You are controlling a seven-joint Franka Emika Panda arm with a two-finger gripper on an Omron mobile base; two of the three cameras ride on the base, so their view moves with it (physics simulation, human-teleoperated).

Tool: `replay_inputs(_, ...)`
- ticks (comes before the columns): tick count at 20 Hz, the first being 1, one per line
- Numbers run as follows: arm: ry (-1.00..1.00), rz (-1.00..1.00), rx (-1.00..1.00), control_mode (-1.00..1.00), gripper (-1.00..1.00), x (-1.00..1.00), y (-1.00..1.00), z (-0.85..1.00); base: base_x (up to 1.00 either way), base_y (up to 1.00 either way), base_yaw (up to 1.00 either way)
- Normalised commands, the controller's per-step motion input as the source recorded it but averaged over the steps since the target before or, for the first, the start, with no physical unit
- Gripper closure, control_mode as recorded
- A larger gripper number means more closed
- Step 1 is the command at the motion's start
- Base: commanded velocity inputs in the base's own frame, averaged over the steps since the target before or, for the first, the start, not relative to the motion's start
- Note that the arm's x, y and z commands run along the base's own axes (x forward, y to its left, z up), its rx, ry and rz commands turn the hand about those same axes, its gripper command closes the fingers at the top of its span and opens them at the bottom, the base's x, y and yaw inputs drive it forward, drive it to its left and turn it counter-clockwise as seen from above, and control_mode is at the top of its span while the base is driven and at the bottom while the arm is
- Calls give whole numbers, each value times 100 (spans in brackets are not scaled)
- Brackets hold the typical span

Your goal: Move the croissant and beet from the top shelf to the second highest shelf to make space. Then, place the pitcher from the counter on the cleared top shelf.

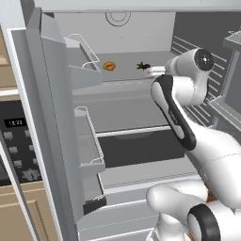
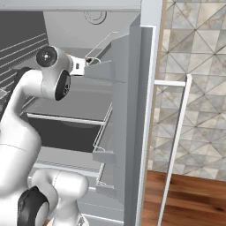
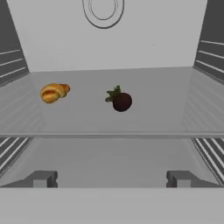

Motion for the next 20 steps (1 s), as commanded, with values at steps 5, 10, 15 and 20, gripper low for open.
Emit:
replay_inputs(5,7,0,0,-100,-100,46,0,5,0,0,0)
replay_inputs(10,5,0,0,-100,-100,52,0,-1,0,0,0)
replay_inputs(15,0,0,0,-100,-100,48,0,-18,0,0,0)
replay_inputs(20,0,0,0,-100,-100,49,0,-22,0,0,0)
